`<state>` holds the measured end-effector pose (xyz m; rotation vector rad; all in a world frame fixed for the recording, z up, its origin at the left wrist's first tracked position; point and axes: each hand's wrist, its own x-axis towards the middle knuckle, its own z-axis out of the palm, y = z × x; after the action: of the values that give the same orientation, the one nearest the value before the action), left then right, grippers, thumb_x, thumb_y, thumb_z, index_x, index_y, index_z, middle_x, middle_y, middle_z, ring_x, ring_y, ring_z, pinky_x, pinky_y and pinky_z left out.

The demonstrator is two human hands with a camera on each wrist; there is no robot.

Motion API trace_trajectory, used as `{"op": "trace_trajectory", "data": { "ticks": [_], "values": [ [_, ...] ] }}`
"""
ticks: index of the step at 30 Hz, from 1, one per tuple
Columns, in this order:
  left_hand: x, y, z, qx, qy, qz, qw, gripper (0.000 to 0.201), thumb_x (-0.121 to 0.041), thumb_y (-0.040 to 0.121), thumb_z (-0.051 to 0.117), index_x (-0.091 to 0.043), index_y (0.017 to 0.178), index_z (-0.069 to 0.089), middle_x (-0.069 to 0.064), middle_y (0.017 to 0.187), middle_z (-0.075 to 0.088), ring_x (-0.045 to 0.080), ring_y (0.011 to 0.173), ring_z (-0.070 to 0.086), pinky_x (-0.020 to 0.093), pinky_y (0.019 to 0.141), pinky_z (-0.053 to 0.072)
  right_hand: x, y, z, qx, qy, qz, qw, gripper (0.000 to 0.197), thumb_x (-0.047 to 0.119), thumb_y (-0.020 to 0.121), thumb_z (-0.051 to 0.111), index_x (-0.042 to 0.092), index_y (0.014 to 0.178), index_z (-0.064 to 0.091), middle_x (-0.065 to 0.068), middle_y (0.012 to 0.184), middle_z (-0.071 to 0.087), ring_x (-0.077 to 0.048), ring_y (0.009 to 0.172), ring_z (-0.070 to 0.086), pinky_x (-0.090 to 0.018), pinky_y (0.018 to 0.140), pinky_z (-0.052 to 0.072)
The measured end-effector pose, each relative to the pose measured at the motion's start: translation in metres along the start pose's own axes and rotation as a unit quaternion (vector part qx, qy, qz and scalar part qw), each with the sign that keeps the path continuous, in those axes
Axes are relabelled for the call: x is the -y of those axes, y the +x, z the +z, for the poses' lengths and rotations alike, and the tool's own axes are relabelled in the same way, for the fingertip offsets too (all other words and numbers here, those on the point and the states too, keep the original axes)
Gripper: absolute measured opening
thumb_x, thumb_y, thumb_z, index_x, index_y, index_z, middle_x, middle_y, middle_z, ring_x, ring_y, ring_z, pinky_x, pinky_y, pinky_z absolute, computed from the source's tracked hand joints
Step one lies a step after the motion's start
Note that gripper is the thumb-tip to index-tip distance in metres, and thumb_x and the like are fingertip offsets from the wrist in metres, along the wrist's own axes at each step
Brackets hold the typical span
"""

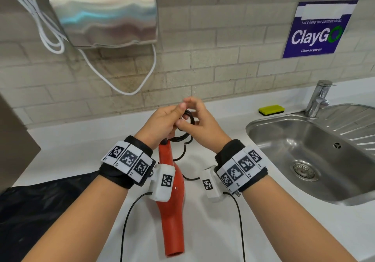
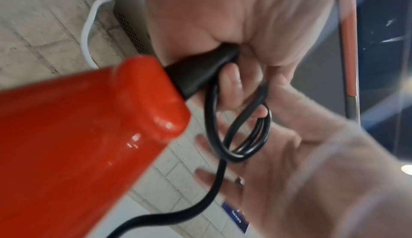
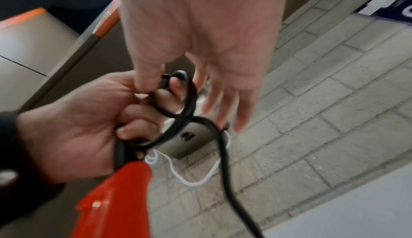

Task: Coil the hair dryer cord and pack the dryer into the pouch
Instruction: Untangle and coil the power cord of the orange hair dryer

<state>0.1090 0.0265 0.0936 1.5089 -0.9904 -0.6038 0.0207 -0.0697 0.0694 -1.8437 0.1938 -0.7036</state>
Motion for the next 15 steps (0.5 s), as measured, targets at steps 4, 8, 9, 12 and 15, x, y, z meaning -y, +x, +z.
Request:
{"op": "trace_trajectory", "data": {
  "ticks": [4,8,9,12,15],
  "values": [
    [0.002,0.0,-0.004,0.016,0.027,0.014,0.999,0.03,-0.026,0.097,0.038,-0.012,0.076,0.055,-0.012,0.039,0.034,0.0,0.031,0.024,0.014,0.036,0.022,-0.013,-0.002,-0.007,0.147,-0.059,0.086,0.984,0.028,0.023,0.097,0.042,0.004,0.092,0.061,-0.014,0.091,0.067,-0.024,0.086,0.064,-0.033,0.09,0.046],
    [0.004,0.003,-0.006,0.017,0.041,0.014,0.999,0.026,-0.021,0.097,0.038,-0.015,0.079,0.056,-0.013,0.038,0.027,0.001,0.032,0.022,0.014,0.036,0.021,-0.015,-0.001,-0.01,0.144,-0.075,0.104,0.981,0.015,0.017,0.095,0.045,0.013,0.084,0.054,0.0,0.077,0.052,-0.013,0.072,0.051,-0.038,0.083,0.049],
    [0.004,0.003,-0.007,0.016,0.032,0.011,0.999,0.027,-0.021,0.097,0.038,-0.014,0.079,0.056,-0.013,0.039,0.027,0.0,0.032,0.021,0.014,0.037,0.02,-0.016,0.0,-0.012,0.15,-0.041,0.117,0.981,0.012,0.016,0.094,0.046,0.012,0.09,0.056,-0.002,0.081,0.052,-0.012,0.074,0.05,-0.037,0.084,0.048],
    [0.005,0.003,-0.01,0.009,-0.013,-0.001,1.0,0.031,-0.022,0.098,0.037,-0.013,0.076,0.055,-0.014,0.042,0.027,0.0,0.034,0.019,0.017,0.039,0.016,-0.02,0.003,-0.019,0.138,0.049,0.141,0.979,0.021,0.007,0.085,0.044,0.017,0.08,0.061,-0.007,0.075,0.039,-0.009,0.059,0.039,-0.032,0.081,0.045],
    [0.005,0.002,-0.011,0.004,-0.034,-0.009,0.999,0.03,-0.02,0.098,0.037,-0.01,0.076,0.054,-0.014,0.041,0.029,-0.001,0.033,0.019,0.016,0.037,0.014,-0.025,0.007,-0.026,0.111,-0.008,0.112,0.987,0.032,0.006,0.096,0.033,0.015,0.07,0.05,-0.001,0.065,0.034,0.001,0.047,0.039,-0.034,0.079,0.045]
  ]
}}
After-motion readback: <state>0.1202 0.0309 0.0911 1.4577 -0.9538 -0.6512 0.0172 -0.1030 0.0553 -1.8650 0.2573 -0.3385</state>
